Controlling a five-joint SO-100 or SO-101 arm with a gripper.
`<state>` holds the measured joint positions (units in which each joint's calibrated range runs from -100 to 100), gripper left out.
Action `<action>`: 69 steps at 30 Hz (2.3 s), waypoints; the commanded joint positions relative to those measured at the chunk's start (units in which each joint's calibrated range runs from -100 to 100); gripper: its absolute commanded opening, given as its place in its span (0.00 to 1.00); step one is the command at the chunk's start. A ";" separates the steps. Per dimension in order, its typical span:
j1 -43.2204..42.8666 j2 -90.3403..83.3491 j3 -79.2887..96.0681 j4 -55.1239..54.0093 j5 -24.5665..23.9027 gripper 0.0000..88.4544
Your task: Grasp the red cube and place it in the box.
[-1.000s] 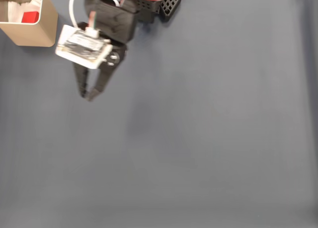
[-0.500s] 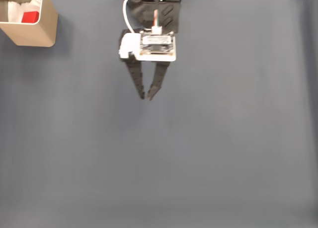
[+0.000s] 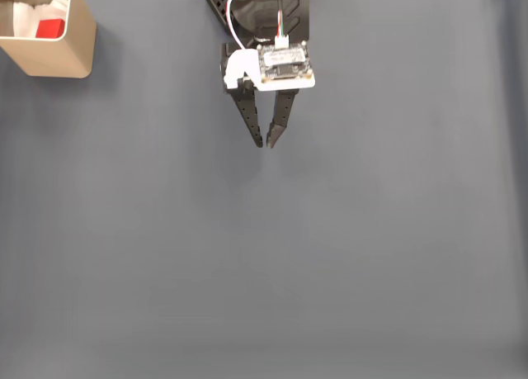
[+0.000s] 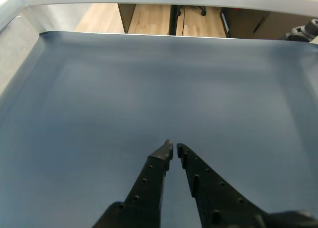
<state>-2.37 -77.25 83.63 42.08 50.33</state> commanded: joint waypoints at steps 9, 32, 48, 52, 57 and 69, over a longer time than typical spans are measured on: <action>0.31 -8.80 10.53 0.05 -0.88 0.00; 0.60 -20.50 16.18 19.23 -3.32 0.00; 1.24 -22.67 16.18 32.92 -3.76 0.00; 1.88 -22.67 16.18 33.08 -4.74 0.01; 1.88 -22.67 16.18 33.16 -4.05 0.01; 1.88 -22.67 16.18 33.41 -2.93 0.01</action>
<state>-1.26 -100.00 99.37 74.30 47.06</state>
